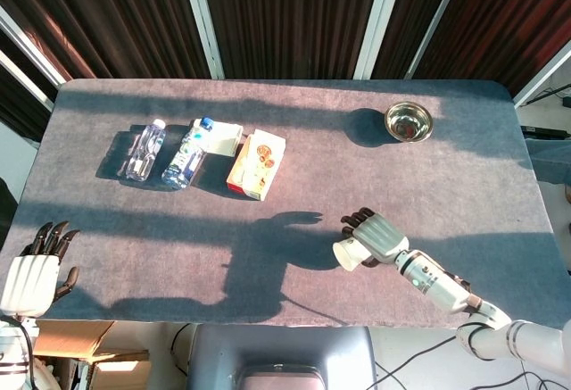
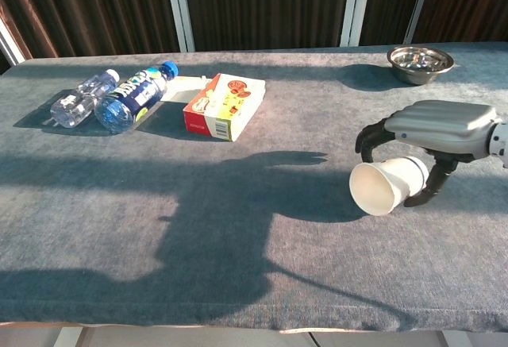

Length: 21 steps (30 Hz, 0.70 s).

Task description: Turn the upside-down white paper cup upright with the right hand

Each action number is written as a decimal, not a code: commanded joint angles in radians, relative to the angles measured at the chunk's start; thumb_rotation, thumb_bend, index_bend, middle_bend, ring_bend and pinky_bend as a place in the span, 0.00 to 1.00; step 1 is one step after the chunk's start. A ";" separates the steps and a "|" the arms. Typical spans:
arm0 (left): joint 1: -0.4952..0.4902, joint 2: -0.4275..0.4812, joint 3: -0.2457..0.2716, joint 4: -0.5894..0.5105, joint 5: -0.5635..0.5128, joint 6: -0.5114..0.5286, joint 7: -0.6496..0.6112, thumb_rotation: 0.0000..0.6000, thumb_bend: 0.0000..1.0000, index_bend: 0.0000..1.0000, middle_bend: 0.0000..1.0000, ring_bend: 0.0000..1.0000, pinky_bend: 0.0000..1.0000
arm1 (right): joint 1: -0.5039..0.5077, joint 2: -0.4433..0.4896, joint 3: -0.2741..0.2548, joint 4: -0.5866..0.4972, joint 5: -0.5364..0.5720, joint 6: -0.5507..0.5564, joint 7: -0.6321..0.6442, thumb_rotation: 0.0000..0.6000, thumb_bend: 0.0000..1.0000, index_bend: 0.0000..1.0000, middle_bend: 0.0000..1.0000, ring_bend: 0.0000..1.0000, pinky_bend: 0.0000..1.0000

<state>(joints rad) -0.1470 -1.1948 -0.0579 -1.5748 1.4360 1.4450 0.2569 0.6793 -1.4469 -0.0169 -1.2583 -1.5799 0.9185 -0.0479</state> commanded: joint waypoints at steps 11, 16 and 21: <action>0.000 0.001 0.001 -0.004 -0.002 -0.003 0.004 1.00 0.39 0.22 0.10 0.08 0.38 | -0.033 -0.054 -0.019 0.084 -0.103 0.219 0.548 1.00 0.29 0.63 0.43 0.40 0.43; -0.001 0.000 0.002 -0.005 -0.003 -0.006 0.010 1.00 0.39 0.22 0.10 0.08 0.38 | 0.000 -0.033 -0.090 0.156 -0.164 0.221 1.007 1.00 0.29 0.58 0.43 0.38 0.43; -0.002 0.000 0.001 -0.007 -0.007 -0.010 0.014 1.00 0.39 0.22 0.10 0.08 0.38 | 0.024 -0.059 -0.138 0.275 -0.198 0.204 1.199 1.00 0.29 0.54 0.43 0.33 0.38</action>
<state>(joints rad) -0.1488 -1.1949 -0.0571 -1.5814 1.4288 1.4355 0.2710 0.6760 -1.4940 -0.0876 -1.0981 -1.7135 1.1060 0.9171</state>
